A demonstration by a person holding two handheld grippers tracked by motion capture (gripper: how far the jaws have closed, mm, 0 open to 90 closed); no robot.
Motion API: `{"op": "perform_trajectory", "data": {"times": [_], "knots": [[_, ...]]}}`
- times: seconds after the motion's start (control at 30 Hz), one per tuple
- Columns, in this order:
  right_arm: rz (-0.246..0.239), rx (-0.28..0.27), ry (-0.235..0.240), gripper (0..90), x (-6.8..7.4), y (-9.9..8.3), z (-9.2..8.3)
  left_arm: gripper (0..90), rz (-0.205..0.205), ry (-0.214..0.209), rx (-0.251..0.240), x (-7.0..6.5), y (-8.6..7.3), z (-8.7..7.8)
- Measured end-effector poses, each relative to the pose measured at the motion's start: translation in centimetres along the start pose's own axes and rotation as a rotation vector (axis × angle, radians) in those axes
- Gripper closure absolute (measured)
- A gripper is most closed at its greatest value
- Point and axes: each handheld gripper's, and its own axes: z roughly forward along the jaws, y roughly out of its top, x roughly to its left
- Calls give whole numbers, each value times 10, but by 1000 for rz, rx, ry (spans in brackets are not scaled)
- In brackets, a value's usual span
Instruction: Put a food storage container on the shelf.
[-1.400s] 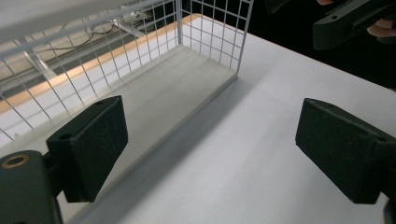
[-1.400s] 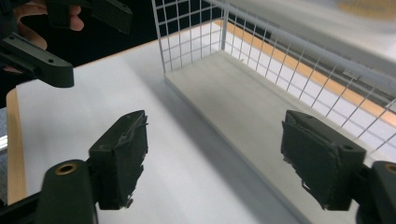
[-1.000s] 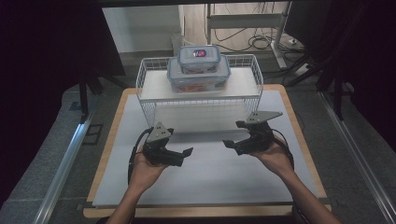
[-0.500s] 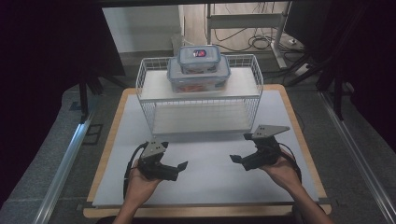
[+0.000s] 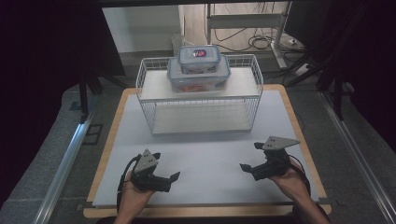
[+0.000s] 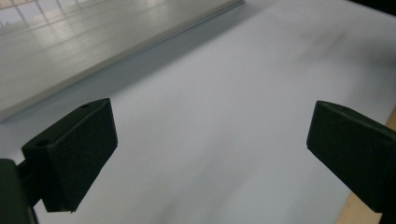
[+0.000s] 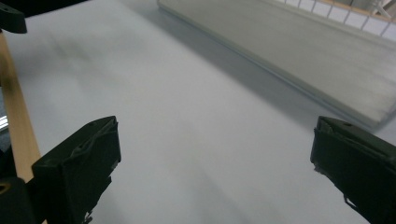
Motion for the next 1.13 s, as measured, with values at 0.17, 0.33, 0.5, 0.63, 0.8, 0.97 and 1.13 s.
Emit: {"op": "perform_trajectory", "data": {"times": [0.17, 0.33, 0.5, 0.63, 0.8, 0.97, 1.13], "knots": [[4, 23, -23, 14, -1, -15, -2, 15, -13, 16, 21, 1, -12, -1], [-12, 55, -48, 15, -1, -26, -1, 14, -12, 43, 52, 0, -21, -1], [-9, 76, -53, 16, -3, -33, 1, 13, -3, 72, 92, 2, -29, 3], [3, 85, -53, 17, -7, -38, 5, 15, 14, 91, 122, 3, -32, 9], [20, 113, -49, 19, -14, -46, 12, 16, 22, 99, 151, 3, -33, 13], [41, 115, -33, 19, -17, -48, 14, 17, 17, 99, 174, 4, -34, 17], [33, 128, -31, 19, -17, -49, 16, 18, 15, 101, 175, 5, -34, 17]]}}
